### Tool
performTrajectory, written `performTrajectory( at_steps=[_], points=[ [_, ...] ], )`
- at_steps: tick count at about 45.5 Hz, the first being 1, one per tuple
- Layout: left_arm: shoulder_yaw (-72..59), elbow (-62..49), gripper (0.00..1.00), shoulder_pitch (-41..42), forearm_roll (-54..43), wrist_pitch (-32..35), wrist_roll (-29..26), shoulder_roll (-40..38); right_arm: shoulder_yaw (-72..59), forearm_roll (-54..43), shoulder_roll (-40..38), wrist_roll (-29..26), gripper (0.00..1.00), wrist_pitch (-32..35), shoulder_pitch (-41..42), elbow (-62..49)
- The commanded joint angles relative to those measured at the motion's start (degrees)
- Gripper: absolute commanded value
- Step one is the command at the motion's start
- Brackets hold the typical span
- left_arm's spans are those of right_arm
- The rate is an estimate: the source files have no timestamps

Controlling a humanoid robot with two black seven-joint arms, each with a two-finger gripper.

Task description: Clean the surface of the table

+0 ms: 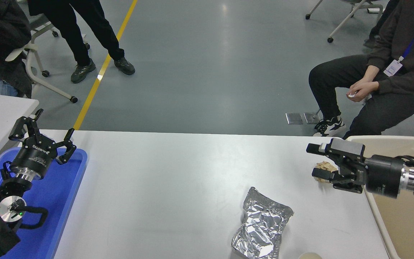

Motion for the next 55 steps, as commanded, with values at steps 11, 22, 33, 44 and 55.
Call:
performTrajectory(
  at_steps=[11,22,33,44,55],
  points=[
    [0.0,0.0,1.0,0.0,0.0,0.0,0.1,0.0,-0.4,-20.2,-2.4,0.2,1.0,0.7,0.8,8.9],
    [0.0,0.0,1.0,0.0,0.0,0.0,0.1,0.0,-4.3,-26.9,-6.1,0.0,1.0,0.7,0.7,12.8],
    [0.0,0.0,1.0,0.0,0.0,0.0,0.1,0.0,-10.6,-32.4,-7.3,-0.1,1.0,0.6,0.6,12.2],
    [0.0,0.0,1.0,0.0,0.0,0.0,0.0,0.0,-14.3,-35.7,-7.4,-0.5,1.0,0.0,-0.4,10.0],
    [0.0,0.0,1.0,0.0,0.0,0.0,0.1,0.0,-16.7,-36.2,-5.5,-3.9,1.0,-4.4,-1.4,7.3]
  ],
)
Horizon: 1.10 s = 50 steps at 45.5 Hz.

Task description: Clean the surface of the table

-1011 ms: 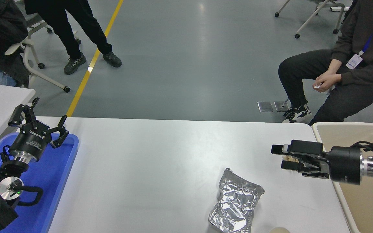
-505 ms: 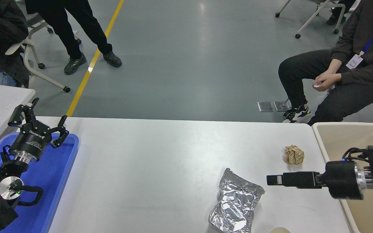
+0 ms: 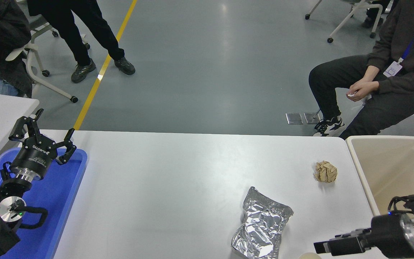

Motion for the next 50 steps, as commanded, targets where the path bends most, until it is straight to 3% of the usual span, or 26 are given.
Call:
performTrajectory(
  at_steps=[1,50],
  points=[
    [0.0,0.0,1.0,0.0,0.0,0.0,0.0,0.0,-3.3,-1.4,1.5,-3.3,1.0,-4.4,-1.0,-2.9],
    [0.0,0.0,1.0,0.0,0.0,0.0,0.0,0.0,-5.6,1.3,5.3,-8.6,0.98,-9.4,-4.5,-2.2]
  ],
)
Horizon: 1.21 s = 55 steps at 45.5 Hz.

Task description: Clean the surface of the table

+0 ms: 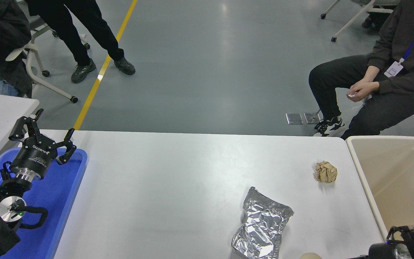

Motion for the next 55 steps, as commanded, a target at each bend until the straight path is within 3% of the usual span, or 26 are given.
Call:
performTrajectory(
  at_steps=[1,18,27,33,37,45,55],
  points=[
    [0.0,0.0,1.0,0.0,0.0,0.0,0.0,0.0,-0.2,0.1,1.0,-0.6,0.98,-1.2,-0.4,-0.1],
    [0.0,0.0,1.0,0.0,0.0,0.0,0.0,0.0,-0.2,0.7,3.6,-0.6,0.96,-1.6,-0.5,-0.1],
    [0.0,0.0,1.0,0.0,0.0,0.0,0.0,0.0,-0.3,-0.1,3.3,-0.3,0.69,-2.1,-0.4,-0.3],
    [0.0,0.0,1.0,0.0,0.0,0.0,0.0,0.0,-0.4,-0.2,3.1,-0.3,0.37,-1.5,-0.2,-0.3],
    [0.0,0.0,1.0,0.0,0.0,0.0,0.0,0.0,-0.6,-0.7,2.9,0.0,0.29,-1.5,-0.1,-0.3],
    [0.0,0.0,1.0,0.0,-0.1,0.0,0.0,0.0,-0.8,-2.2,2.7,0.2,0.01,-1.5,0.0,-0.3],
    [0.0,0.0,1.0,0.0,0.0,0.0,0.0,0.0,-1.2,-2.2,2.1,0.4,0.0,-1.2,0.4,-0.4]
  ],
)
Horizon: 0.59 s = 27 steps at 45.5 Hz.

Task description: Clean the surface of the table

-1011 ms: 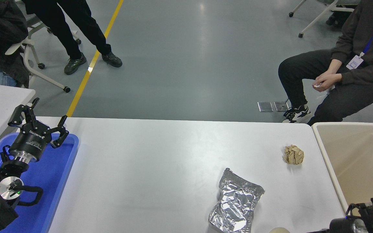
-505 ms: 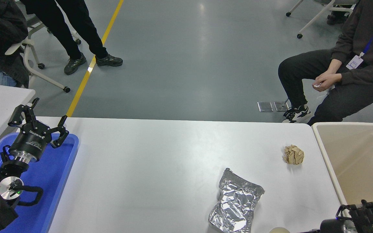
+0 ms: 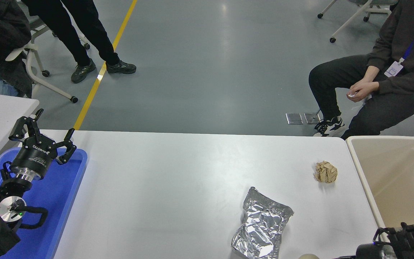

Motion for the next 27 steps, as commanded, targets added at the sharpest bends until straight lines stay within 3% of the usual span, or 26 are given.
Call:
performTrajectory(
  at_steps=[1,27],
  points=[
    [0.0,0.0,1.0,0.0,0.0,0.0,0.0,0.0,-0.3,-0.5,-0.6,0.3,0.0,0.2,0.3,-0.1],
    [0.0,0.0,1.0,0.0,0.0,0.0,0.0,0.0,0.2,5.2,-10.6,5.7,0.0,3.7,9.3,1.0]
  ],
)
